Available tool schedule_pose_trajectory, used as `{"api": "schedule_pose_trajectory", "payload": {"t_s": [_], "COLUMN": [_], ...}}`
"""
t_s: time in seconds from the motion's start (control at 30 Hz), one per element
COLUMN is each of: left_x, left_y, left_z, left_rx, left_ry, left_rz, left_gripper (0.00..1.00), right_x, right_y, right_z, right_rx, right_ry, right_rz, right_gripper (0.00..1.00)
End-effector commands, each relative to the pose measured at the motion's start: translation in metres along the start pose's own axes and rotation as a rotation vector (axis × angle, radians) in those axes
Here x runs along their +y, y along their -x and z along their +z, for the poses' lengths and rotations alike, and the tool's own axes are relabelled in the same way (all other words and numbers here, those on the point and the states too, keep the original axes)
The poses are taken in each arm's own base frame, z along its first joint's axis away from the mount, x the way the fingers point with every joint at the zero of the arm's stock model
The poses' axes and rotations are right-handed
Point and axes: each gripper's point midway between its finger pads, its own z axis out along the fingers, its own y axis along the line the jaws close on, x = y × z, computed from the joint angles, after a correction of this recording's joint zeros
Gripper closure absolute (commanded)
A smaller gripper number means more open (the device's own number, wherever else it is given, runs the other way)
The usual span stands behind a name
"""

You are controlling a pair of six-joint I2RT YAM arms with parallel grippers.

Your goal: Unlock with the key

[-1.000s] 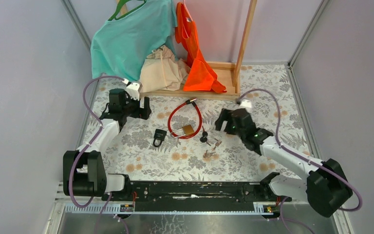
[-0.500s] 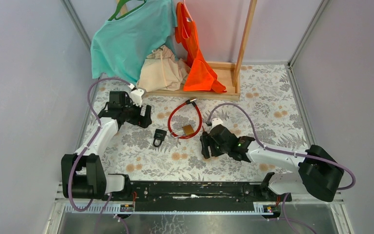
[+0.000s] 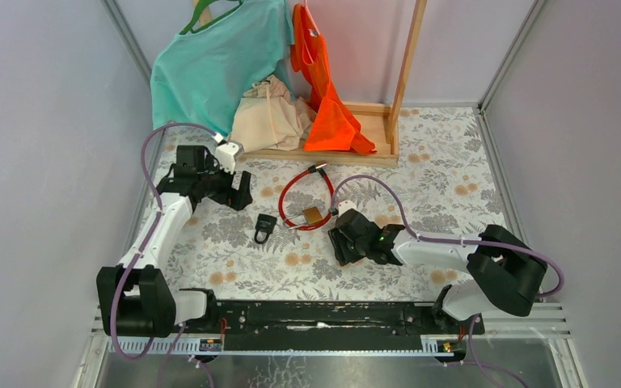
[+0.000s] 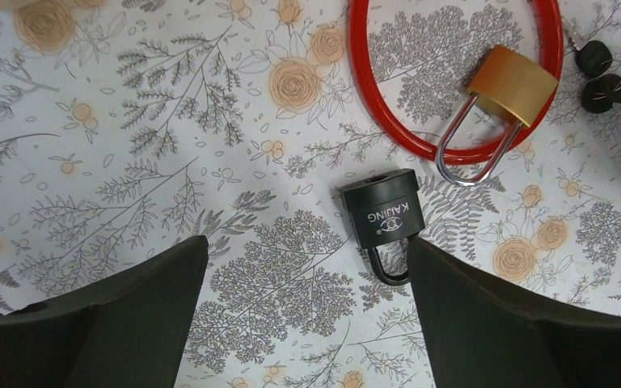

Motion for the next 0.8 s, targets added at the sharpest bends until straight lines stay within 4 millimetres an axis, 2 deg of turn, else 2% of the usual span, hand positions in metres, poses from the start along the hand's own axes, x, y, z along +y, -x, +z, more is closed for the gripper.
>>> {"api": "schedule_pose_trajectory", "payload": {"t_s": [0.0, 0.13, 0.3, 0.53, 0.67, 0.77], "left_x": [-0.004, -0.005, -0.004, -0.003, -0.003, -0.005], "left_y": [0.018, 0.017, 0.009, 0.01, 0.009, 0.009], "left_z": [-0.014, -0.017, -0.017, -0.019, -0.017, -0.017], "left_rx": [-0.041, -0.039, -0.019, -0.019, -0.014, -0.014], "left_ry": [-0.01, -0.005, 0.002, 0.011, 0.006, -0.004], "left_rz": [0.029, 0.04, 0.043, 0.051, 0.044, 0.046], "left_gripper": [0.0, 0.0, 0.0, 0.0, 0.0, 0.0], "right_x": [0.007, 0.005, 0.003, -0.001, 0.0, 0.004], "right_y": [0.019, 0.02, 0.016, 0.008, 0.009, 0.014], "right_z": [-0.001, 0.001, 0.004, 0.003, 0.001, -0.003], "right_rx": [-0.056, -0.055, -0.047, -0.038, -0.049, -0.071], "right_ry": [0.013, -0.01, -0.031, -0.056, -0.048, -0.029], "right_rz": [-0.039, -0.051, -0.063, -0.062, -0.05, -0.043], "right_gripper": [0.49, 0.57, 0.76, 0.88, 0.99, 1.0]}}
